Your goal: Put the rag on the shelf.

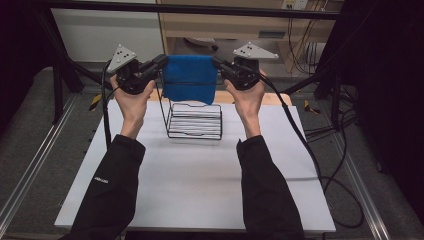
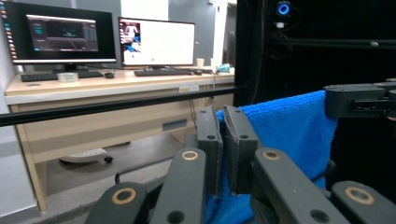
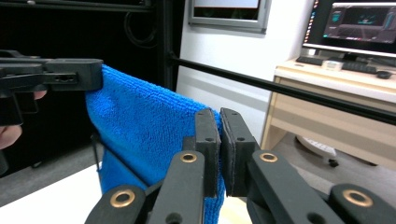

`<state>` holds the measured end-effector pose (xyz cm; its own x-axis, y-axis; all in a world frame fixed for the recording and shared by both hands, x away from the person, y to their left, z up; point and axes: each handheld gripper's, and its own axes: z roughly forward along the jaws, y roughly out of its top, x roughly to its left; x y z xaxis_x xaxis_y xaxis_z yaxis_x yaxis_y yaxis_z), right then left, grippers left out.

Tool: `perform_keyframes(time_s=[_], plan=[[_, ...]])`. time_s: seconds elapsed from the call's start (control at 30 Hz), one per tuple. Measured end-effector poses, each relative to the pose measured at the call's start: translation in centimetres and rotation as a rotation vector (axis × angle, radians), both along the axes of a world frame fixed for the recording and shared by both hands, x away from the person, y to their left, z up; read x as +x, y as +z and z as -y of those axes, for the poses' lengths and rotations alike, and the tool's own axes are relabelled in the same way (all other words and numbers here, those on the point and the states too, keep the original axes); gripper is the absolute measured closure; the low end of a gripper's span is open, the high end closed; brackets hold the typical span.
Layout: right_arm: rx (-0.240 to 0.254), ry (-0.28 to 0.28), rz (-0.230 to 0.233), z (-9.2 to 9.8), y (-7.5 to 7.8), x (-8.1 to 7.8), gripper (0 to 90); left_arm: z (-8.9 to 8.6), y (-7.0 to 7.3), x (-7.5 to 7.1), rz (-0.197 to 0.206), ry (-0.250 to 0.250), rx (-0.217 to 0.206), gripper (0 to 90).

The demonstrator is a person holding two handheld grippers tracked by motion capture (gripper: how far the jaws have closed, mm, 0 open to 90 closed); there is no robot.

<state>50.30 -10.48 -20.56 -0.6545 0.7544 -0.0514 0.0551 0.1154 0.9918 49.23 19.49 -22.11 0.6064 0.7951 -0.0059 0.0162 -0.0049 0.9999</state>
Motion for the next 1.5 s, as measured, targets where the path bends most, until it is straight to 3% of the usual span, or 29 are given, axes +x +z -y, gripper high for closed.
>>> perform_keyframes(time_s=[0.13, 0.43, 0.73, 1.17, 1.5], plan=[[0.007, 0.024, -0.008, 0.4, -0.3, -0.5, 86.7, -0.1, -0.3, -0.5, 0.005, -0.013, 0.042, 85.5], [-0.015, 0.057, -0.019, 0.7, -0.6, -1.5, 86.6, -0.3, -1.0, -1.5, -0.019, -0.041, 0.05, 85.3], [-0.05, 0.101, -0.083, 0.6, -1.3, -2.7, 86.4, -0.7, -2.0, -2.1, -0.075, -0.063, 0.055, 84.8], [-0.108, 0.131, -0.122, 0.5, -2.1, -3.2, 86.2, -0.8, -2.7, -2.3, -0.146, -0.072, 0.12, 83.3], [-0.118, 0.133, -0.148, 0.6, -3.5, -2.8, 85.9, -1.1, -2.8, -2.3, -0.193, -0.082, 0.143, 78.8]])
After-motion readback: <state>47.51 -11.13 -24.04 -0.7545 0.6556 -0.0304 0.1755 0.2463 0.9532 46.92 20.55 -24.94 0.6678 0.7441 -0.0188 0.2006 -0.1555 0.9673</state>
